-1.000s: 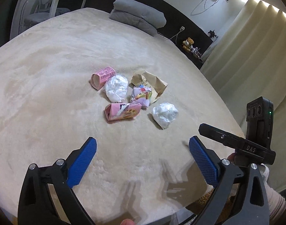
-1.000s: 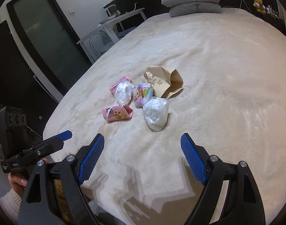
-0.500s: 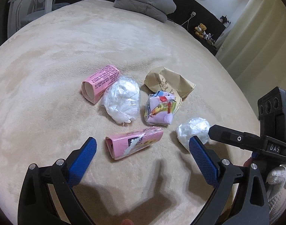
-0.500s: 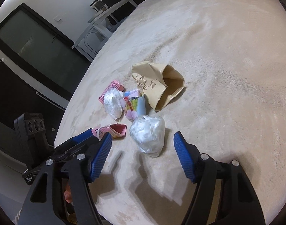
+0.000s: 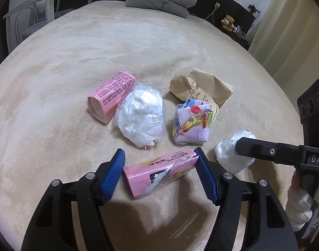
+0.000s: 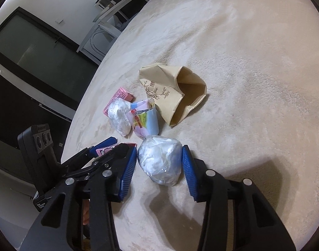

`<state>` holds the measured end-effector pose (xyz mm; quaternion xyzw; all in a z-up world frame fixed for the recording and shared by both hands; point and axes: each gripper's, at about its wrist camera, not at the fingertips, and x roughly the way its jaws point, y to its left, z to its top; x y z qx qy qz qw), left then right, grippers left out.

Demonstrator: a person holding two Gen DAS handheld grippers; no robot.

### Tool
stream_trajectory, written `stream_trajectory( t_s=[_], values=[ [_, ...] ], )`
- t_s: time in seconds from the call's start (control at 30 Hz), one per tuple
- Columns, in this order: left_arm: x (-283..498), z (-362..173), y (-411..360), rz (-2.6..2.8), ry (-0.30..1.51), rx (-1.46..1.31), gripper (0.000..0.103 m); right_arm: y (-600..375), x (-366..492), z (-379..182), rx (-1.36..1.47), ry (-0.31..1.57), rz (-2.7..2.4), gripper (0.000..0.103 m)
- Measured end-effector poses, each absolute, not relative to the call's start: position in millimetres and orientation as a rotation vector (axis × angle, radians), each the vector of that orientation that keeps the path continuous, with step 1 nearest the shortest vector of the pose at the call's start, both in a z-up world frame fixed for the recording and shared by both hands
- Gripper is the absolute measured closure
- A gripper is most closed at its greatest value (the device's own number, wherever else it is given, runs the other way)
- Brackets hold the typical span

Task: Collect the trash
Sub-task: 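Grasp the pink carton with the left gripper while the right gripper grasps the clear plastic wrap, then carry the pink carton and plastic wrap down over the floor bin with both grippers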

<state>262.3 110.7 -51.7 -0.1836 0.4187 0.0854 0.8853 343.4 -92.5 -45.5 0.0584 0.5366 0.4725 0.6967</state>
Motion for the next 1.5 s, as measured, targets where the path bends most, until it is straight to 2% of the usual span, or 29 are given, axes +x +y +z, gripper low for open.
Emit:
stream_trajectory(
  t_s=[0.63, 1.03, 1.5],
  values=[
    [208.9, -17.3, 85.2, 0.154, 0.749, -0.382, 0.037, -130.4, 301.3, -23.9, 0.169, 1.107, 1.025, 0.059],
    [162.0, -0.9, 53.7, 0.115, 0.665, -0.371, 0.037, -158.6, 244.5, -4.7, 0.109, 0.968, 0.987, 0.059],
    [95.0, -6.6, 25.8, 0.107, 0.611, -0.414, 0.037, -199.5, 166.3, -1.2, 0.031, 0.840, 0.984, 0.059]
  ],
)
